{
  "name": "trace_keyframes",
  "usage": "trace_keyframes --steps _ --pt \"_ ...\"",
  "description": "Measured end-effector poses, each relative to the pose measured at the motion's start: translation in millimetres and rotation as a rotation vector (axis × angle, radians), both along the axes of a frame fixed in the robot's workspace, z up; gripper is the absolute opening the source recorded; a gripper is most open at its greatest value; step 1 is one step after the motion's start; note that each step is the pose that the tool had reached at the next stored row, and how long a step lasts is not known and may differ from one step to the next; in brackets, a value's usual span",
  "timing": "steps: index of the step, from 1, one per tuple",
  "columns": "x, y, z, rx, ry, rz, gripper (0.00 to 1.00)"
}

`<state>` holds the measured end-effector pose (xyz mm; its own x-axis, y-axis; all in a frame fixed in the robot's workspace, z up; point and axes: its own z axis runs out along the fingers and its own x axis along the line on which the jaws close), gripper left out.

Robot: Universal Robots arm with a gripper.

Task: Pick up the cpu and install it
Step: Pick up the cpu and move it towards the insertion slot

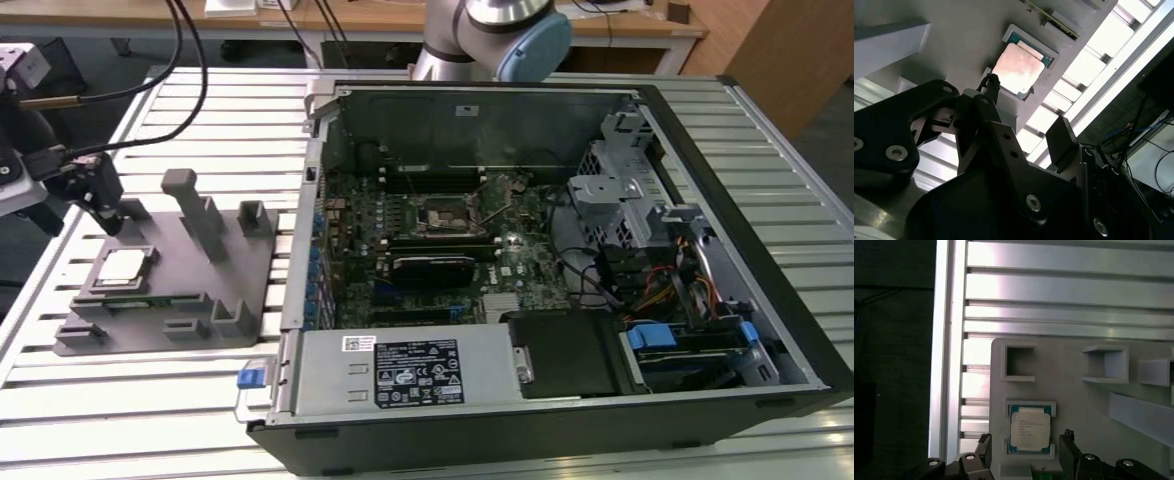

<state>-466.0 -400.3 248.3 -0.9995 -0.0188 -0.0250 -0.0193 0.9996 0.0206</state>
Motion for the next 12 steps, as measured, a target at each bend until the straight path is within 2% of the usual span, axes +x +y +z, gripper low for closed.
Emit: trace_keyframes --steps 12 --pt "0.2 0.0 -21.8 -0.0003 0.0000 -0.001 0.64"
